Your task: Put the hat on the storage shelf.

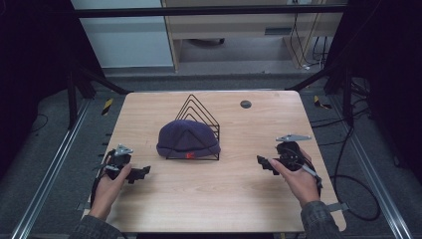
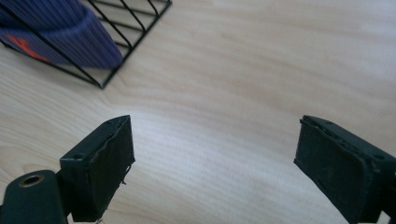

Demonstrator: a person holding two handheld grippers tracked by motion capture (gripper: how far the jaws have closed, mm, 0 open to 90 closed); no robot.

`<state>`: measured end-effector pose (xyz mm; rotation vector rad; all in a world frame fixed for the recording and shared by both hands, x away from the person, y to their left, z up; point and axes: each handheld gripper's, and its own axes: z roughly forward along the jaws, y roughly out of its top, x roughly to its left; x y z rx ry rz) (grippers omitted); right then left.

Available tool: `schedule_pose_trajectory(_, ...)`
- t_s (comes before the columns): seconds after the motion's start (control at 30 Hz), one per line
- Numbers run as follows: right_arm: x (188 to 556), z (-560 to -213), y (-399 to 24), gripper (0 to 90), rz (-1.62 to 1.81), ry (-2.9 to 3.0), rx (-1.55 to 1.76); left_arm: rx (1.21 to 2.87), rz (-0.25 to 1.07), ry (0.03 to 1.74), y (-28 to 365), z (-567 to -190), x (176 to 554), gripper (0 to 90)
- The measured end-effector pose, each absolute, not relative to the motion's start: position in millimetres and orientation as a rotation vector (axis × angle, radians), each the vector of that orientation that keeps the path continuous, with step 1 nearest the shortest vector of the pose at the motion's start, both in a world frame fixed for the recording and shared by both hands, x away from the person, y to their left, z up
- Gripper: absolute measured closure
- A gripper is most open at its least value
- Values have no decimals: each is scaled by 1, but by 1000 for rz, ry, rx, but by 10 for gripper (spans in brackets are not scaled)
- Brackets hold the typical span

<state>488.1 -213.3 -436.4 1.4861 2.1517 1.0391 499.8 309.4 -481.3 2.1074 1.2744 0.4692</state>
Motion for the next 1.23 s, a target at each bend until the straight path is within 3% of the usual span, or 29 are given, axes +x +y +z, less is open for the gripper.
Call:
schedule_pose_trajectory(0.37, 485, -484, -221, 116, 1018, 2129, 1608, 2217, 437, 1282, 304, -492, 502, 55)
schedule_pose_trajectory(0.7, 478, -501, -217, 97, 983, 2157, 1558, 2241, 442, 1264, 302, -496, 501, 0)
schedule_pose_trajectory(0.93, 471, -509, -211, 44, 983, 2129, 1454, 2230, 442, 1266, 301, -497, 500, 0)
schedule_pose_trajectory(1.23, 469, -513, -206, 38, 925, 2131, 1386, 2244, 435, 1263, 300, -496, 499, 0)
